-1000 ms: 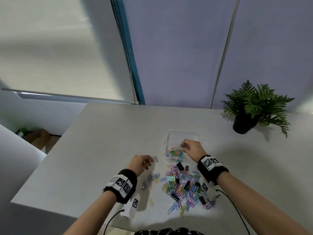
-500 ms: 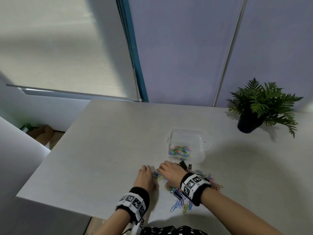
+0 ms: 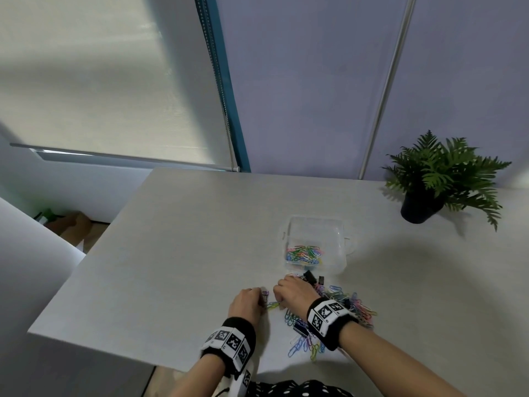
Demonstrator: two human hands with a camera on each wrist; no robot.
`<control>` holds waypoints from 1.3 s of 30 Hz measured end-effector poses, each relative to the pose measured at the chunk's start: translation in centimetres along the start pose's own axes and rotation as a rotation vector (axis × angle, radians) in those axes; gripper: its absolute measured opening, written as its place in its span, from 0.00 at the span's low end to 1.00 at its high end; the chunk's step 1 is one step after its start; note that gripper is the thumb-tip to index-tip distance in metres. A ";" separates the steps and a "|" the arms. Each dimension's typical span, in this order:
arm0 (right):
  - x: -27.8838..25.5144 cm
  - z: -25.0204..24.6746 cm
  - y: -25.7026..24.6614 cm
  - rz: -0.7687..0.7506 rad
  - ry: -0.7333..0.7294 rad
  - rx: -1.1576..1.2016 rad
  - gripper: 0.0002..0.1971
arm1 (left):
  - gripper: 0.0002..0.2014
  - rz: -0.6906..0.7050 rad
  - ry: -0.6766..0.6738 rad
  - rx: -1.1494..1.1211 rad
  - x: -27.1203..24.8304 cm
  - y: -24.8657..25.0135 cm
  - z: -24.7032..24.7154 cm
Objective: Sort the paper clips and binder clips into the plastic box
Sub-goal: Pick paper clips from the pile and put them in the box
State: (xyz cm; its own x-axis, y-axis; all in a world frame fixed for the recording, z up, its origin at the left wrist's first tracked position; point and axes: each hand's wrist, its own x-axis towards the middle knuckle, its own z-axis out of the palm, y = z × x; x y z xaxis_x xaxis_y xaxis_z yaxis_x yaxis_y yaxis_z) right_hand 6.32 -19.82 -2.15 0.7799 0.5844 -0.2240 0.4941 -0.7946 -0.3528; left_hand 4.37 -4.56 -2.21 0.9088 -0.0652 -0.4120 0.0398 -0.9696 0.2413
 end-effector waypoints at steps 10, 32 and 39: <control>-2.0 -0.6 1.2 0.175 0.194 0.572 0.07 | 0.12 0.062 -0.035 0.006 -0.4 -0.2 -0.5; -1.0 -6.9 7.2 0.446 0.554 0.650 0.05 | 0.08 0.192 0.030 0.026 -0.8 1.5 -0.3; -2.5 -4.1 1.4 -0.067 0.151 0.115 0.08 | 0.10 0.223 0.089 0.062 -1.2 1.7 0.3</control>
State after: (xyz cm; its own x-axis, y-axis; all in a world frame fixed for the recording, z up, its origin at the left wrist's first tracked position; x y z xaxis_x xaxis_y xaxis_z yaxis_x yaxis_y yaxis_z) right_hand 6.61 -23.13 1.61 0.7998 0.5972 -0.0604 0.5067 -0.7257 -0.4654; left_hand 3.26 -6.15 -1.55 0.9256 -0.2605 -0.2747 -0.1885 -0.9464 0.2622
